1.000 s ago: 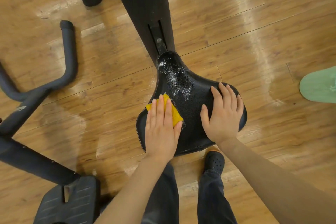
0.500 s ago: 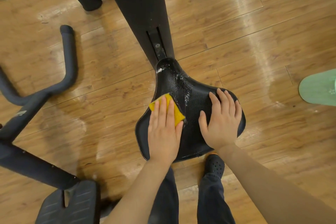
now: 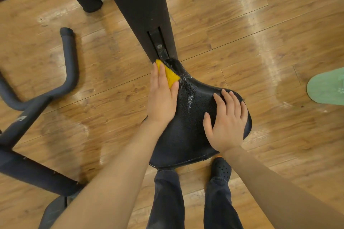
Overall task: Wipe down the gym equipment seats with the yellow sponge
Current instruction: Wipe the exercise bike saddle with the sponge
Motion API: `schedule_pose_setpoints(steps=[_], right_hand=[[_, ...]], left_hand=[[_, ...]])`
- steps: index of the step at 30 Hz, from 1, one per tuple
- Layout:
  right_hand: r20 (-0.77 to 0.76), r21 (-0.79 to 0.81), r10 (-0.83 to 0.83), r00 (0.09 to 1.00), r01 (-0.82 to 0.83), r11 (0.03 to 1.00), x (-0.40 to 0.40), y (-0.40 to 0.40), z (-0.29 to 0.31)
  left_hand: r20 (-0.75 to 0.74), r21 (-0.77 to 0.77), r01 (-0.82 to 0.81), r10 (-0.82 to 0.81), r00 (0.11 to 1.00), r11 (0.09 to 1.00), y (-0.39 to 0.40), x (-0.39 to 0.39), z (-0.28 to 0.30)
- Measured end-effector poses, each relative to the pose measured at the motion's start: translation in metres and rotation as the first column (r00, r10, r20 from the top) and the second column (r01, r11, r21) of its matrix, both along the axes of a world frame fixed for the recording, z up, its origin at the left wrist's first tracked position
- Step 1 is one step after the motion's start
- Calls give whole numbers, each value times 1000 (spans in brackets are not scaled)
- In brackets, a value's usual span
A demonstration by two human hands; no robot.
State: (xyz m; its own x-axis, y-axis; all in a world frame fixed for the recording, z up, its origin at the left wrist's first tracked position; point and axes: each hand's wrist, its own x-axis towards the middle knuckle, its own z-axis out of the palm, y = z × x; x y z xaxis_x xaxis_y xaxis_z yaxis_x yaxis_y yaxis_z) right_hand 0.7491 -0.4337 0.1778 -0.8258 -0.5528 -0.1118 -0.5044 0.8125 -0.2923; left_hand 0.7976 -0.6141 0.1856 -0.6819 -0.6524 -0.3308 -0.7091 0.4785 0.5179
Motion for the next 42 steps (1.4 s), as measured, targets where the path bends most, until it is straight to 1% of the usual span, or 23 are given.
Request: schedule_pose_setpoints(steps=[4, 6, 7, 9, 10, 12, 15, 17, 19, 21, 24, 26, 29, 31, 33, 35, 39, 42], right_hand=[[-3, -4, 1, 1000, -1, 1000, 0, -1, 0], [-5, -8, -1, 1000, 1, 1000, 0, -1, 0], [-9, -9, -2, 1000, 2, 1000, 0, -1, 0], [-12, -12, -2, 1000, 2, 1000, 0, 0, 0], [-9, -15, -1, 1000, 1, 1000, 0, 0, 0], [-8, -17, -2, 1000, 2, 1000, 0, -1, 0], [-6, -12, -1, 1000, 1, 1000, 0, 0, -1], [-6, -12, -4, 1000, 4, 1000, 0, -1, -1], [-4, -7, -3, 1000, 3, 1000, 0, -1, 0], [-3, -7, -2, 1000, 1, 1000, 0, -1, 1], [-1, 1, -6, 1000, 6, 1000, 0, -1, 1], [-9, -6, -6, 1000, 6, 1000, 0, -1, 1], [-11, -6, -7, 1000, 6, 1000, 0, -1, 0], [-10, 5, -4, 1000, 4, 1000, 0, 0, 0], [-8, 12, -2, 1000, 3, 1000, 0, 0, 0], [-7, 6, -6, 1000, 7, 1000, 1, -1, 0], [-8, -2, -9, 1000, 9, 1000, 1, -1, -1], [-1, 1, -5, 1000, 5, 1000, 0, -1, -1]], left_hand=[[74, -67, 122, -117, 990, 990, 31, 50, 6], [72, -50, 144, -140, 988, 988, 25, 51, 4], [50, -25, 126, -125, 991, 992, 18, 42, 2], [12, 45, 23, -24, 1000, 999, 0, 15, -2], [12, 82, -31, 30, 999, 996, -10, 0, -4], [24, 98, -84, 82, 996, 992, -22, -21, -6], [10, 22, -66, 66, 998, 998, -14, -13, -1], [8, -56, -15, 15, 1000, 998, 7, 11, 7], [25, -75, 39, -37, 999, 996, 26, 34, 13], [35, -36, 38, -36, 999, 999, 27, 37, 11], [31, 94, -108, 105, 994, 990, -1, 4, 4], [50, 132, -156, 151, 987, 979, -21, -17, 3], [11, 113, -126, 126, 992, 986, -17, -10, 9], [-3, 44, -35, 35, 999, 998, 5, 11, 17], [38, -7, 27, -27, 999, 1000, 21, 25, 19], [84, -10, 14, -13, 996, 1000, 19, 20, 15], [87, 37, -18, 14, 996, 999, -6, -17, 8], [99, -49, 8, -3, 995, 999, 1, -16, 5]])
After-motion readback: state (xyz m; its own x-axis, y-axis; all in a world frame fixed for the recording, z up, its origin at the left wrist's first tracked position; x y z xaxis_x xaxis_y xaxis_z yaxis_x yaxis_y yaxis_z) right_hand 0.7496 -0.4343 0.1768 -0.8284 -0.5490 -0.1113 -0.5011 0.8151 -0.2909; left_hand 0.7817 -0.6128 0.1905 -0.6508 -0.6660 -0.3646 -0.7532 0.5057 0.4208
